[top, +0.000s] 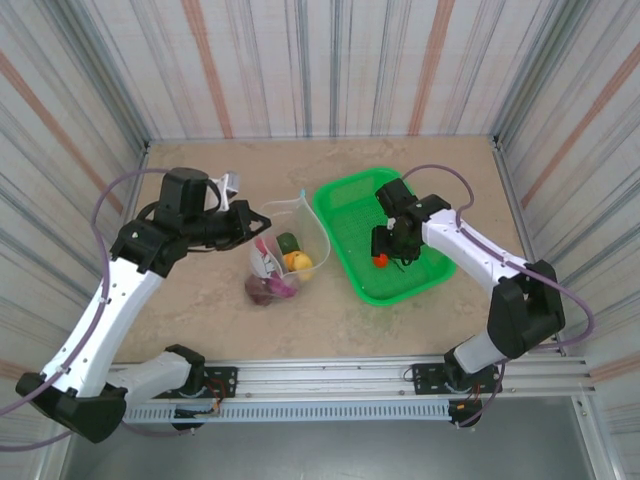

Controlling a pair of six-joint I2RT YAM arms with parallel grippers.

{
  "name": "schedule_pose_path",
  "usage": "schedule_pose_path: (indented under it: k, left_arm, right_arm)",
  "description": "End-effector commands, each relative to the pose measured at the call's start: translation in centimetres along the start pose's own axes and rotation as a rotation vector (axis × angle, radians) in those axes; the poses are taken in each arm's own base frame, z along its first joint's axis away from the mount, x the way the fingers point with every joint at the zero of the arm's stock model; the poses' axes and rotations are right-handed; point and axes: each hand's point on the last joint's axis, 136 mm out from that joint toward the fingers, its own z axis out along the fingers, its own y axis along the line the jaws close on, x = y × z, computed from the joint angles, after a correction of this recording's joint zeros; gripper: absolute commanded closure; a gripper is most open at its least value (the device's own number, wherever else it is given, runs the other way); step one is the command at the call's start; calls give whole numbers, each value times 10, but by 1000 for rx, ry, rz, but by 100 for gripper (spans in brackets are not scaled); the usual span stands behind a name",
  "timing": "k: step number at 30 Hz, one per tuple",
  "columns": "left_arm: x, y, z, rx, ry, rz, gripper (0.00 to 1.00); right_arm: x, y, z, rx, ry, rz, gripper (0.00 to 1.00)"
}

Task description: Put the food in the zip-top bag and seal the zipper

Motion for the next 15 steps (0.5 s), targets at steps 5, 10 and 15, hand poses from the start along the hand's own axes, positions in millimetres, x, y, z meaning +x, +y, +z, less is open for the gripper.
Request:
schedule_pose_path:
  k: [5, 10, 15]
  left_arm:
    - [-3, 8, 9, 34, -37, -8, 100]
    - [-7, 5, 12, 31, -24, 9, 100]
    - [-9, -1, 17, 57, -7, -2, 100]
  right_arm:
    - [1, 7, 35, 1, 61, -44, 43]
    - [-10, 2, 50, 49, 84, -46, 49]
    - [-18, 0, 64, 79, 115, -56, 56]
